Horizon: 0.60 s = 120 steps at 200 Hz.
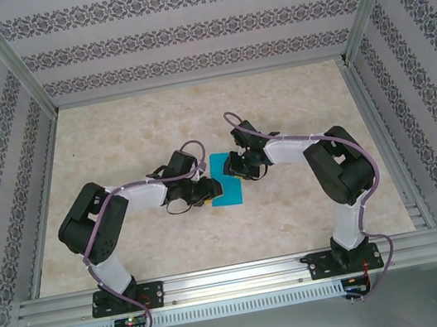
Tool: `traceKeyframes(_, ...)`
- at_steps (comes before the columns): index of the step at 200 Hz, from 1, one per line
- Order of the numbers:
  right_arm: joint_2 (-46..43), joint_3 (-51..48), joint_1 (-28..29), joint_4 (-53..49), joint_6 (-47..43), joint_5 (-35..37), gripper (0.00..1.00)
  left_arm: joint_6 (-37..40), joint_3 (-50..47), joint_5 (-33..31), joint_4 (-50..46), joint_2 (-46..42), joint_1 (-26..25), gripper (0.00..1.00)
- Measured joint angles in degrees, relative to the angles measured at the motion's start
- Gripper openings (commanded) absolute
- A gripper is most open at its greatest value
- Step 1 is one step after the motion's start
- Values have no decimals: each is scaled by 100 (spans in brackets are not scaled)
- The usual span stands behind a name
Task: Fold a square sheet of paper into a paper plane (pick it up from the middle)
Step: Fold the triangle a second time at the center of the table.
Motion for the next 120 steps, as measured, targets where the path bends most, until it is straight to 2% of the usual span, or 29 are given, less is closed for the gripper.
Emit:
traceKeyframes(38,20,22,-15,-63,-13,2,27,-50,-33,238,444,-122,-4,31)
traceKeyframes(77,20,22,-28,-87,-13,-4,26,-177,-11,402,868,-70,-4,30)
traceKeyframes(120,22,17,-87,-72,-17,-166,26,-221,39,450,1294,164,-4,38)
